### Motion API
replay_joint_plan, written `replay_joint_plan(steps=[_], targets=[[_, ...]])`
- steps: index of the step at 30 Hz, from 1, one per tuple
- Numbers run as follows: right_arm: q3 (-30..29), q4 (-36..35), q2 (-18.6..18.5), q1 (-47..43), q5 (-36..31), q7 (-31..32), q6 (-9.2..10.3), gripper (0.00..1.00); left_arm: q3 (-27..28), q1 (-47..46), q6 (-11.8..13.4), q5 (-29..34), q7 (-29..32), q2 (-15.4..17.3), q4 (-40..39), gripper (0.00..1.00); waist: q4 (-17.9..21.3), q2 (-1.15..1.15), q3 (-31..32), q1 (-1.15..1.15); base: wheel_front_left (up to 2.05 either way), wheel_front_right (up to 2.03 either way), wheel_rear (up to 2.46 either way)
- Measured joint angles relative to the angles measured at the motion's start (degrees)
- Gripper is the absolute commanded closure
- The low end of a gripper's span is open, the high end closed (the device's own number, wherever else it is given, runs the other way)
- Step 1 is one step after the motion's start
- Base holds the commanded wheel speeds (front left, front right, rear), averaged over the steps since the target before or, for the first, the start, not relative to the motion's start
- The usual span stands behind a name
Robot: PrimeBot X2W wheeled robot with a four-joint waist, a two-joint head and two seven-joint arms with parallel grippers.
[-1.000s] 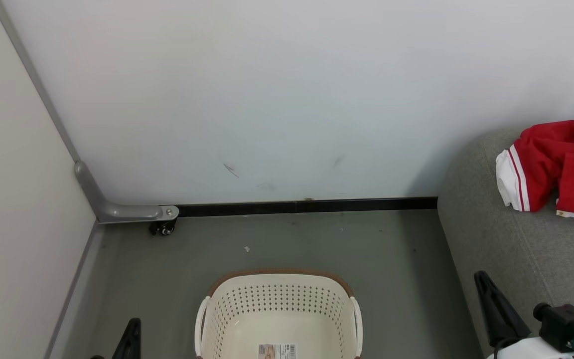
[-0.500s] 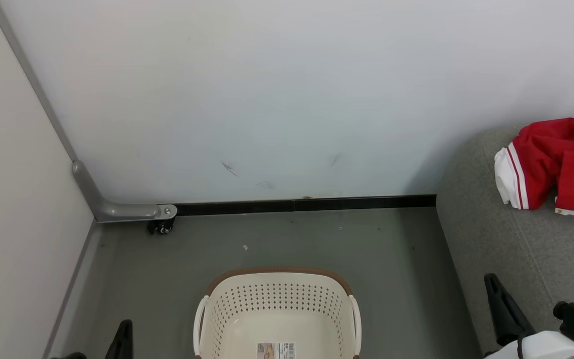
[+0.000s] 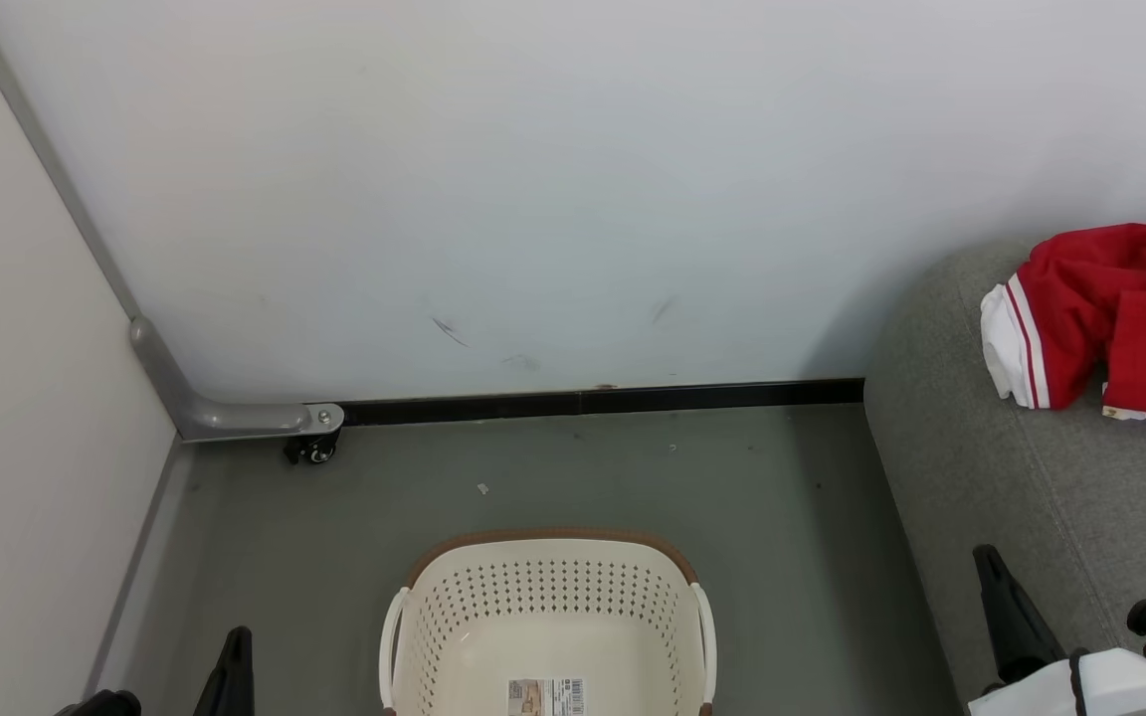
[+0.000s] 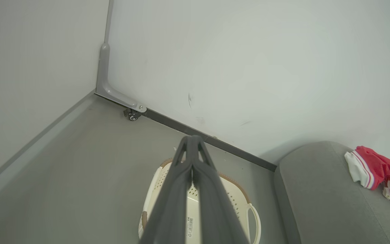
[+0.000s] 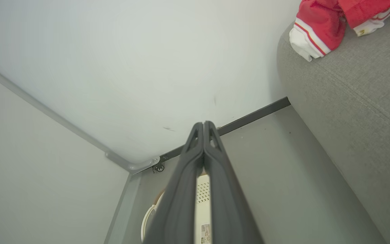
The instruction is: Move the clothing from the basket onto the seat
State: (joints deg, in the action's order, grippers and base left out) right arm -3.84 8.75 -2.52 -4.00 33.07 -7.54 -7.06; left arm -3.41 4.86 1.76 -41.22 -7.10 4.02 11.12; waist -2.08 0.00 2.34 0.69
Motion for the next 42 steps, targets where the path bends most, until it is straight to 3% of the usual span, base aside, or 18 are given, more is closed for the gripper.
replay_joint_plan(steps=[7,15,32,42], targets=[[-0.64,0.71,0.05,1.03,5.9,1.25,0.01,1.0,0.88,-0.13,-1.07,-5.16,1.42,-0.13,0.3,1.0,0.23,0.0,0.15,0.26,0.0,0.0,0.0],[-0.99,1.16,0.08,1.05,11.94,3.0,0.01,1.0,1.68,-1.05,-1.99,-10.47,2.75,-0.31,0.7,1.0,0.45,0.0,0.13,0.3,0.0,0.0,0.0],[-1.91,3.07,0.15,3.19,26.6,6.57,0.0,1.0,3.69,-3.41,-4.01,-22.91,6.32,-0.67,2.13,1.0,0.97,0.0,-0.89,-0.45,0.0,0.0,0.0],[-2.61,4.16,0.2,4.63,36.2,8.18,0.0,1.0,4.98,-4.88,-5.53,-31.3,8.35,-1.18,2.83,1.0,1.31,0.0,-1.59,-0.62,0.0,0.0,0.0]])
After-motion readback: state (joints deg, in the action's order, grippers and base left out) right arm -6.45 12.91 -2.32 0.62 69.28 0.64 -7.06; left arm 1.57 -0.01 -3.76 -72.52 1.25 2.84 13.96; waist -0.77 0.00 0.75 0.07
